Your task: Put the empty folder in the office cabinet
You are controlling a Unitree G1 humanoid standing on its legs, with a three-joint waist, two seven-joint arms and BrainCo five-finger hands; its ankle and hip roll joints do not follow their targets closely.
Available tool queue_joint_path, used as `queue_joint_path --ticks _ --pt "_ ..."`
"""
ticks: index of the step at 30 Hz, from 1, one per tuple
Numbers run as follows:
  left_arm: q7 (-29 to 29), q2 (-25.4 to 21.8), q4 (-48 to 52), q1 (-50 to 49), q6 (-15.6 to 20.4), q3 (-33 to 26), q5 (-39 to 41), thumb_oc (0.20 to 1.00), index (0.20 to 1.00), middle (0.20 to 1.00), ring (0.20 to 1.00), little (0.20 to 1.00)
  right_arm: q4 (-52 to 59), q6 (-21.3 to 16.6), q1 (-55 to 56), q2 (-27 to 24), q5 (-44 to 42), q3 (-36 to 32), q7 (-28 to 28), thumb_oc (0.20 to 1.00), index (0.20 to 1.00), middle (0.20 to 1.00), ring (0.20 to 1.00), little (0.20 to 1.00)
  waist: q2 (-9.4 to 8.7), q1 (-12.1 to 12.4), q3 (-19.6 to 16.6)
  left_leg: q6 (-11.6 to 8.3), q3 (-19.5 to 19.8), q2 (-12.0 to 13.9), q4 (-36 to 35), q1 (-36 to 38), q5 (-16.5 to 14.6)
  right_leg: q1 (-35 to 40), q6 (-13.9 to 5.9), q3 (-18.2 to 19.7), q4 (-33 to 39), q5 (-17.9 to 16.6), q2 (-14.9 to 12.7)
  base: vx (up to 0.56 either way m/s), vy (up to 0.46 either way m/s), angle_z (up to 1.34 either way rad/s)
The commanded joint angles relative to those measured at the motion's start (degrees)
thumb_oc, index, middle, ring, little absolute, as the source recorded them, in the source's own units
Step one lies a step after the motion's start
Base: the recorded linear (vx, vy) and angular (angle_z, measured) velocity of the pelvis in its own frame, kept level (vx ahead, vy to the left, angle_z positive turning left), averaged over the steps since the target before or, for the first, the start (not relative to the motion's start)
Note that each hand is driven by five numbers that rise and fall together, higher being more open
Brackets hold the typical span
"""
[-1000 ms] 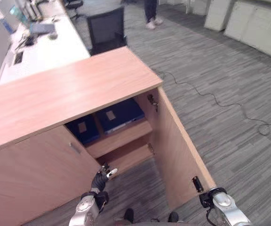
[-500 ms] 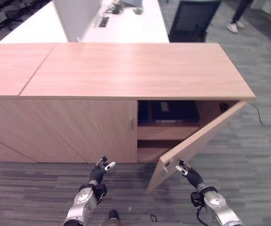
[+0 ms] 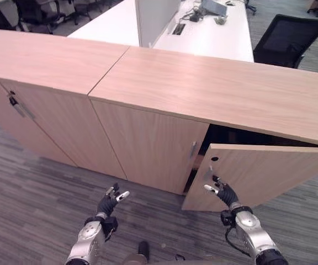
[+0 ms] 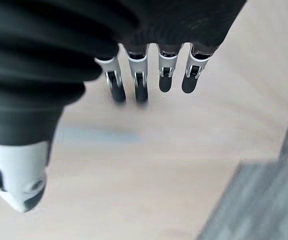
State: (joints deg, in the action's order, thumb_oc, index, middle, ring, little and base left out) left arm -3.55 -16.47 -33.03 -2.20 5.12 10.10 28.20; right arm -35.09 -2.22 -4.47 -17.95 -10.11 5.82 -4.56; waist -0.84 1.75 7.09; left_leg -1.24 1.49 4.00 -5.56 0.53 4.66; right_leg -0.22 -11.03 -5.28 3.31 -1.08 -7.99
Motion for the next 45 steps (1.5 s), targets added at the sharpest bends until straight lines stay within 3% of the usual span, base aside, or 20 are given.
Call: queue_joint_path --ticks 1,11,21,26,30,31,36,40,45 --pt "-1.1 -1.2 4.1 0.7 2.9 1.0 -1.0 1.000 1.000 1.000 1.000 1.000 -0.9 -4.4 -7.8 -2.8 -2.6 -3.6 -4.4 1.000 1.000 1.000 1.000 1.000 -0.62 1.8 -0.2 -2.78 0.0 -3.5 1.0 4.0 -5.8 0.2 -2.21 -4.1 -5.1 -0.7 -2.7 0.07 -0.050 1.34" --pt "-2.5 -2.9 6.9 -1.6 2.7 3.3 0.5 1.000 1.000 1.000 1.000 1.000 -16.2 -3.8 -18.5 -12.1 -10.3 -7.5 -5.9 1.000 1.000 1.000 1.000 1.000 -1.17 5.5 -1.6 -3.56 1.0 -3.5 0.6 4.7 -6.5 4.9 -2.48 -7.4 -0.7 -1.3 -3.0 0.05 -0.048 0.17" --pt "-3.1 -3.7 7.9 -1.6 2.3 5.0 1.2 1.000 1.000 1.000 1.000 1.000 -29.1 -2.2 -25.0 -18.3 -13.3 -7.4 -4.4 1.000 1.000 1.000 1.000 1.000 -1.13 6.5 -2.4 -4.29 3.0 -3.1 0.8 5.0 -6.9 7.3 -2.04 -11.4 -0.5 -0.3 -2.8 0.05 -0.046 0.16" --pt "-2.7 -3.2 7.9 -1.9 2.2 4.8 1.1 1.000 1.000 1.000 1.000 1.000 -26.9 -2.5 -23.3 -16.5 -13.1 -7.0 -4.0 1.000 1.000 1.000 1.000 1.000 -0.99 6.0 -2.6 -4.29 3.2 -3.0 0.8 5.0 -6.9 7.7 -1.88 -11.8 -0.5 -0.1 -2.8 0.02 0.001 0.09" --pt "-2.0 -2.1 8.0 -2.1 2.2 3.1 0.9 1.000 1.000 1.000 1.000 1.000 -17.7 -3.9 -16.8 -11.1 -12.8 -7.8 -4.1 1.000 1.000 1.000 1.000 1.000 -0.60 4.6 -2.5 -4.02 2.5 -2.9 0.8 5.1 -7.1 7.4 -1.97 -11.3 -0.8 0.0 -3.0 0.01 0.042 -0.01" --pt "-1.5 -1.3 7.7 -2.3 2.0 1.6 0.3 1.000 1.000 1.000 1.000 1.000 -10.5 -4.3 -11.0 -7.3 -11.5 -8.5 -3.9 1.000 1.000 1.000 1.000 1.000 -0.40 3.5 -2.4 -3.81 2.0 -2.9 0.8 5.3 -7.3 7.1 -2.08 -10.9 -1.1 -0.1 -3.3 0.00 0.067 -0.04" --pt "-0.8 -0.1 6.8 -2.4 1.8 -0.6 -1.2 1.000 1.000 1.000 1.000 1.000 -0.6 -4.2 -1.7 -2.5 -7.9 -8.8 -2.7 1.000 1.000 1.000 1.000 1.000 -0.32 1.3 -2.5 -3.41 0.6 -2.9 0.7 5.5 -7.7 6.0 -2.28 -9.3 -1.8 -0.3 -3.8 -0.01 0.048 -0.12" --pt "0.4 0.1 5.3 -1.3 1.6 -1.7 -4.5 1.000 1.000 1.000 1.000 1.000 4.3 -3.6 4.6 0.7 -3.7 -6.5 0.2 1.000 1.000 1.000 1.000 1.000 -0.22 -2.1 -1.8 -2.96 -2.8 -2.8 0.8 5.7 -8.0 2.9 -2.90 -5.8 -2.6 -1.7 -4.2 -0.05 0.056 -0.33" --pt "0.9 -0.8 4.7 0.6 1.5 -1.9 -4.7 1.000 1.000 1.000 1.000 1.000 4.6 -3.5 5.0 1.4 -1.4 -3.8 1.3 1.000 1.000 1.000 1.000 1.000 0.07 -4.3 0.2 -2.51 -8.4 -1.6 1.7 4.6 -7.5 -2.5 -3.35 -1.9 -6.7 -2.6 -3.6 -0.17 0.015 -0.88"
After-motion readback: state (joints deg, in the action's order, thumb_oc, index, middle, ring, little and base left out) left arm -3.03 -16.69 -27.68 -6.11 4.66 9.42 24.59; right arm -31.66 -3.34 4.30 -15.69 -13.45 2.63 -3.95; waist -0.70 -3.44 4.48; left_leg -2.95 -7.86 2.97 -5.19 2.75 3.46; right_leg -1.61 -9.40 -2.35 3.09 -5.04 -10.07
